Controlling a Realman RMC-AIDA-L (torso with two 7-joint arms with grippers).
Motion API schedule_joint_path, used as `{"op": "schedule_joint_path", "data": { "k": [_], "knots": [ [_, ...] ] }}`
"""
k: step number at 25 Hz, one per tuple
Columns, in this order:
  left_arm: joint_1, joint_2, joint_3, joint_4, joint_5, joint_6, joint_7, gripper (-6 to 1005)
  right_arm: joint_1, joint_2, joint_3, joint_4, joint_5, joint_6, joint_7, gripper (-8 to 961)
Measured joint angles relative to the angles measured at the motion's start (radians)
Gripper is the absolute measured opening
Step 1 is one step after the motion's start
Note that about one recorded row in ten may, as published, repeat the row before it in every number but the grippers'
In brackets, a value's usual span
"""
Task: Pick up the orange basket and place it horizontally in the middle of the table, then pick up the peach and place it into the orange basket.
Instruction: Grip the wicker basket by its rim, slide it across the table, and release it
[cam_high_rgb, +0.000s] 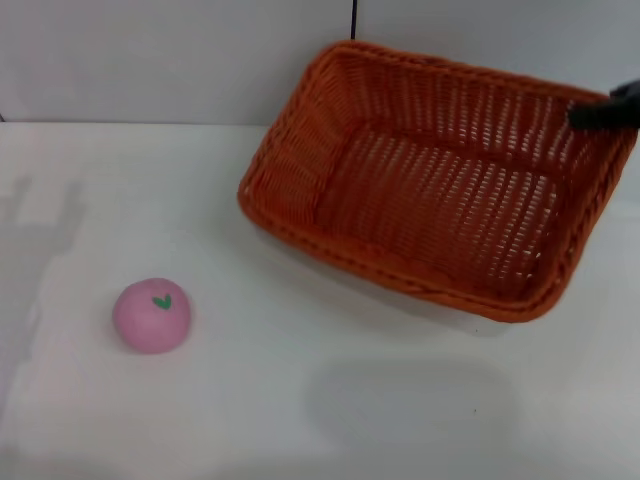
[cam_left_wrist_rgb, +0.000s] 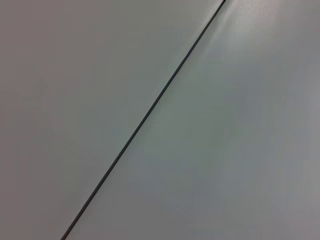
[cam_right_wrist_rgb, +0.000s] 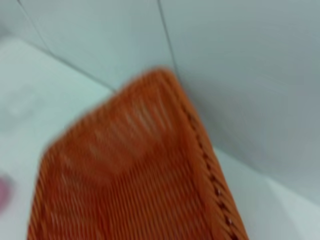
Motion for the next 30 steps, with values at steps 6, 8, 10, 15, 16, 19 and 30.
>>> {"op": "schedule_joint_path", "data": {
  "k": [6, 8, 10, 15, 16, 19, 30],
  "knots": [
    [0.0, 0.0, 0.0, 0.001, 0.0, 0.006, 0.0, 814, -0.017, -0.003, 0.056, -0.021, 0.111, -0.026, -0.047, 175],
    [0.001, 0.0, 0.0, 0.001, 0.0, 0.007, 0.0, 815, -0.018, -0.008, 0.098, -0.004, 0.159, -0.047, -0.082, 175],
    [0.001, 0.0, 0.0, 0.002, 0.0, 0.008, 0.0, 815, -0.018, -0.029, 0.134, 0.044, 0.22, -0.08, -0.13, 176],
    [0.002, 0.0, 0.0, 0.002, 0.0, 0.009, 0.0, 815, -0.017, -0.065, 0.138, 0.13, 0.278, -0.125, -0.237, 176],
    [0.002, 0.0, 0.0, 0.002, 0.0, 0.009, 0.0, 815, -0.017, -0.065, 0.138, 0.13, 0.278, -0.125, -0.237, 176],
    [0.002, -0.001, 0.0, 0.003, 0.0, 0.01, 0.0, 815, -0.011, -0.076, 0.131, 0.172, 0.276, -0.129, -0.311, 175],
    [-0.001, -0.001, 0.0, 0.014, 0.0, 0.012, 0.0, 814, 0.014, -0.076, 0.128, 0.335, 0.261, 0.016, -0.641, 175]
  ]
}}
